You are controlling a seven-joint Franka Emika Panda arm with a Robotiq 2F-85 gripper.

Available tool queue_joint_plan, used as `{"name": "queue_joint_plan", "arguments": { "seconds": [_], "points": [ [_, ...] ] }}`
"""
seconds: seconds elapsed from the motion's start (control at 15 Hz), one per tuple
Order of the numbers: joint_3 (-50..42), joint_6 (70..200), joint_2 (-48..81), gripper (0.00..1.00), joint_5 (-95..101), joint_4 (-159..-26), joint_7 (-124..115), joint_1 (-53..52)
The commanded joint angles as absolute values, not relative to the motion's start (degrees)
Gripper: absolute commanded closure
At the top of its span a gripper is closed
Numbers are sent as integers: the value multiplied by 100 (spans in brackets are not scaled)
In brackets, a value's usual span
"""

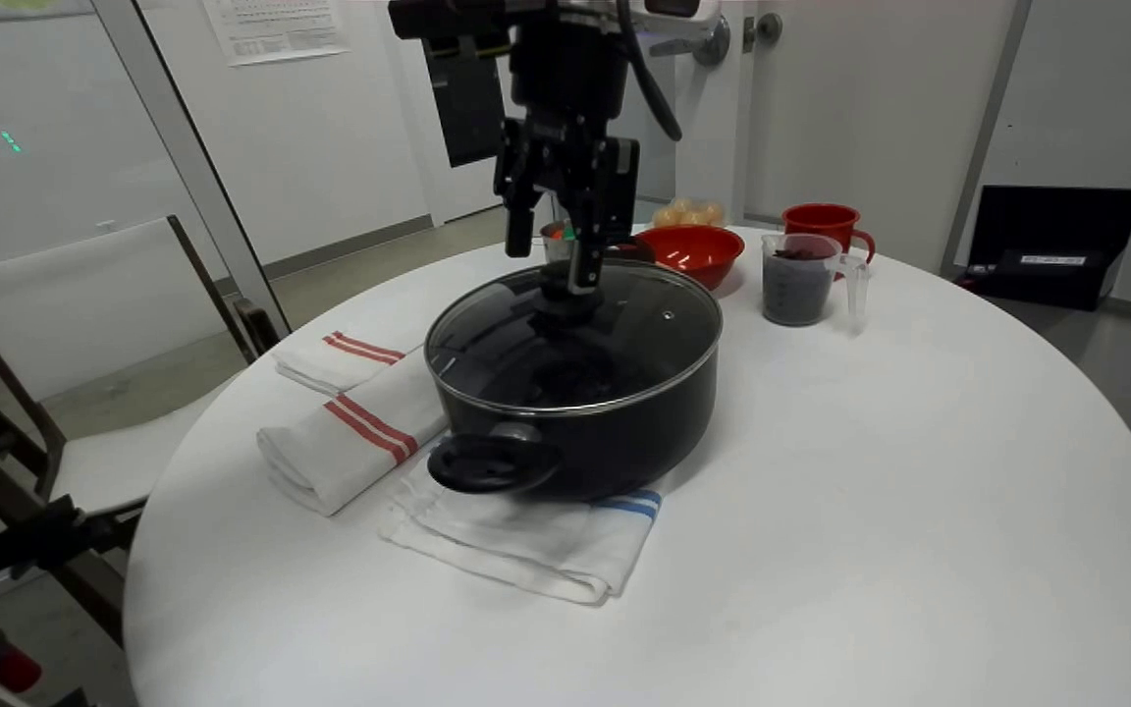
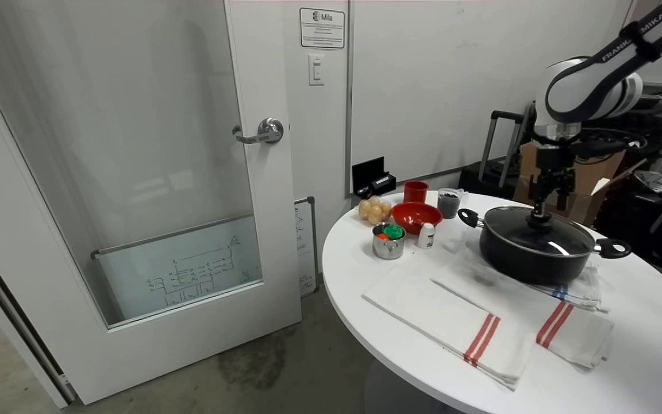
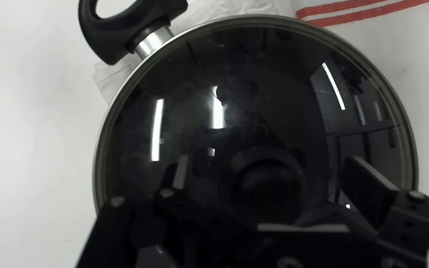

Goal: Remove the lid from the pot

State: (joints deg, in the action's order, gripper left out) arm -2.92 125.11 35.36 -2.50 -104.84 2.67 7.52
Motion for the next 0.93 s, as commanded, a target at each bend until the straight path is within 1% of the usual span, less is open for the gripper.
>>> {"name": "queue_joint_plan", "arguments": {
  "seconds": [0.0,0.27,0.33,0.4,0.53,0.6,0.73,0.8,0.87],
  "points": [
    [-264,12547,3753,0,-328,-10184,338,790],
    [-267,12551,3806,0,-323,-10105,339,794],
    [-268,12552,3812,10,-319,-10096,342,794],
    [-265,12553,3813,26,-323,-10099,347,798],
    [-262,12554,3818,40,-329,-10105,355,805],
    [-261,12555,3820,49,-330,-10109,359,807],
    [-255,12565,3812,62,-338,-10130,371,814],
    [-244,12569,3801,72,-348,-10139,377,815],
    [-237,12572,3790,75,-349,-10148,386,816]
  ]
}}
